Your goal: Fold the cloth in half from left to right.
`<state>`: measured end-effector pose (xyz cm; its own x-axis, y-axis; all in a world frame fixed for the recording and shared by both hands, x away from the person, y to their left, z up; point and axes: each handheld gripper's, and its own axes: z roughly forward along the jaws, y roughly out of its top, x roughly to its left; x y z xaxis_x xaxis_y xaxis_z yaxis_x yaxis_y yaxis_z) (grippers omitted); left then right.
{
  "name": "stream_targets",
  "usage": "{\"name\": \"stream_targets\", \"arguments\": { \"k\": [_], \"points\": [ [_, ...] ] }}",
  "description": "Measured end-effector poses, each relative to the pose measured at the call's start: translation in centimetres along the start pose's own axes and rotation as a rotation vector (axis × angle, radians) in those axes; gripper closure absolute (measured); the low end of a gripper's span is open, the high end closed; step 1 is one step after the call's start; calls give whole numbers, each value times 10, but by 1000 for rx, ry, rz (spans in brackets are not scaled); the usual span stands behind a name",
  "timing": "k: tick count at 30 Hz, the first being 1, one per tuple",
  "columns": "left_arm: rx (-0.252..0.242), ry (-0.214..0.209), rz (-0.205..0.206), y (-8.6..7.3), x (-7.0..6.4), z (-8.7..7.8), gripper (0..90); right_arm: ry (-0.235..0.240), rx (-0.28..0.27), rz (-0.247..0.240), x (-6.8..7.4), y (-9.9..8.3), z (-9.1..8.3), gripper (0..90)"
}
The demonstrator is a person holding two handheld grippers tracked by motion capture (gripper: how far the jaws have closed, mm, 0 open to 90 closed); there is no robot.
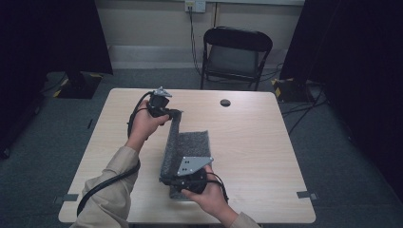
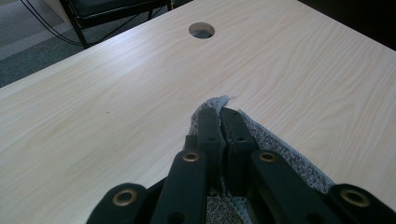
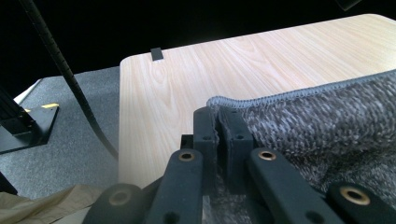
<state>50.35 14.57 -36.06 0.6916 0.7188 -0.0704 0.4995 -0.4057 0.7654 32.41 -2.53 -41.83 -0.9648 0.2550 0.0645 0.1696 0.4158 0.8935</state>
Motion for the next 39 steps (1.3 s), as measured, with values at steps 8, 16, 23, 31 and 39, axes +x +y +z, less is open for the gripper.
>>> {"name": "stream_targets", "arguments": {
  "k": [8, 16, 23, 31, 39],
  "points": [
    [-13, -14, 6, 8, -6, 0, 876, -2, -9, 1, -1, 2, -6, 864],
    [-15, -24, 19, 16, -13, 4, 876, -13, -8, 5, -3, 0, -15, 863],
    [0, -40, 22, 17, -19, 18, 876, -23, -1, 15, -4, -8, -20, 862],
    [22, -60, 26, 15, -29, 39, 875, -34, 7, 46, -9, -25, -28, 860],
    [28, -80, 30, 15, -39, 55, 872, -49, 13, 64, -12, -38, -35, 858]
  ]
}}
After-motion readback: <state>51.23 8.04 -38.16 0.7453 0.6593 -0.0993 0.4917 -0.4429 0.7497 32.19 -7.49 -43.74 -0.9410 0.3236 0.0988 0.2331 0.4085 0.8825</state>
